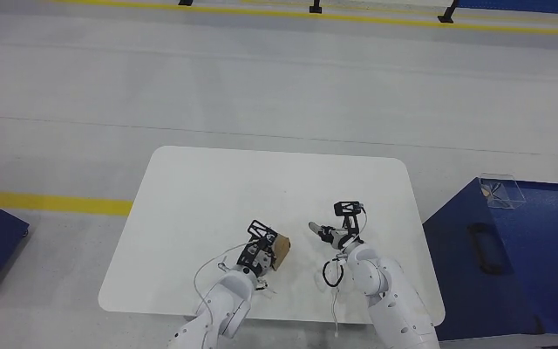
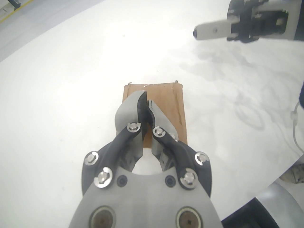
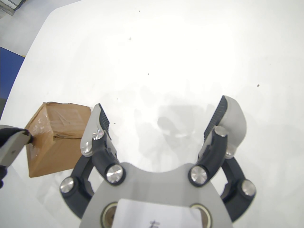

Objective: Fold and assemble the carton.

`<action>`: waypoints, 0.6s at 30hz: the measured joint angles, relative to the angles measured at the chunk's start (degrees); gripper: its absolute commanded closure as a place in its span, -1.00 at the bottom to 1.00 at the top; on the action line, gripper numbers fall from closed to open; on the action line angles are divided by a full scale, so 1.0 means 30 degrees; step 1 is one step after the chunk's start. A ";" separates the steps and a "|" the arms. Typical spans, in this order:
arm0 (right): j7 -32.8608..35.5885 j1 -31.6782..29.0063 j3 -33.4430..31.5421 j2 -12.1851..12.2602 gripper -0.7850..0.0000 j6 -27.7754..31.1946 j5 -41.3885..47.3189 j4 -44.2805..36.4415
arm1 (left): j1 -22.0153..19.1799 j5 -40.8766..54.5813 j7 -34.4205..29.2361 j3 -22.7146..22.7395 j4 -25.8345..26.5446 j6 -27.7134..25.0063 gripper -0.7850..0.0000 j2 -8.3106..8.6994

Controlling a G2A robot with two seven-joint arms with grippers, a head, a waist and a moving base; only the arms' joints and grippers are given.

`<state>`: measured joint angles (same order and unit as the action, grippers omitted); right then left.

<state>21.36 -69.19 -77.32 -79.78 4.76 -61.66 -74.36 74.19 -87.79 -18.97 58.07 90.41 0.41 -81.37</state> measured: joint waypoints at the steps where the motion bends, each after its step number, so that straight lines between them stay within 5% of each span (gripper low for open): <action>1: 0.0000 0.0000 0.0000 0.0000 -1.00 0.0000 0.0000 0.0000 | 0.0273 -0.0108 0.1033 0.0098 0.0640 0.0166 1.00 0.0035; 5: 0.0000 0.0000 0.0000 0.0000 -1.00 0.0000 0.0000 0.0000 | 0.1919 -0.1369 0.5199 0.0542 0.2960 0.0863 1.00 0.0262; 6: 0.0000 0.0000 0.0000 0.0000 -1.00 0.0000 0.0000 0.0000 | 0.2420 -0.1689 0.6215 0.0644 0.3428 0.1106 0.46 0.0323; 7: 0.0000 0.0000 0.0000 0.0000 -1.00 0.0000 0.0000 0.0000 | 0.3077 -0.2082 0.7478 0.0764 0.3973 0.1387 -1.00 0.0397; 8: 0.0000 0.0000 0.0000 0.0000 -1.00 0.0000 0.0000 0.0000 | 0.3533 -0.2287 0.8382 0.0841 0.4299 0.1641 0.99 0.0433; 11: 0.0000 0.0000 0.0000 0.0000 -1.00 0.0000 0.0000 0.0000 | 0.3766 -0.2378 0.9533 0.0885 0.4428 0.1846 0.86 0.0449; 18: 0.0000 0.0000 0.0000 0.0000 -1.00 0.0000 0.0000 0.0000 | 0.3684 -0.2357 0.8952 0.0875 0.4395 0.1813 -0.27 0.0445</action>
<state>21.36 -69.19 -77.32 -79.78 4.76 -61.66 -74.36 85.24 -94.86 7.88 60.70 103.60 5.85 -80.04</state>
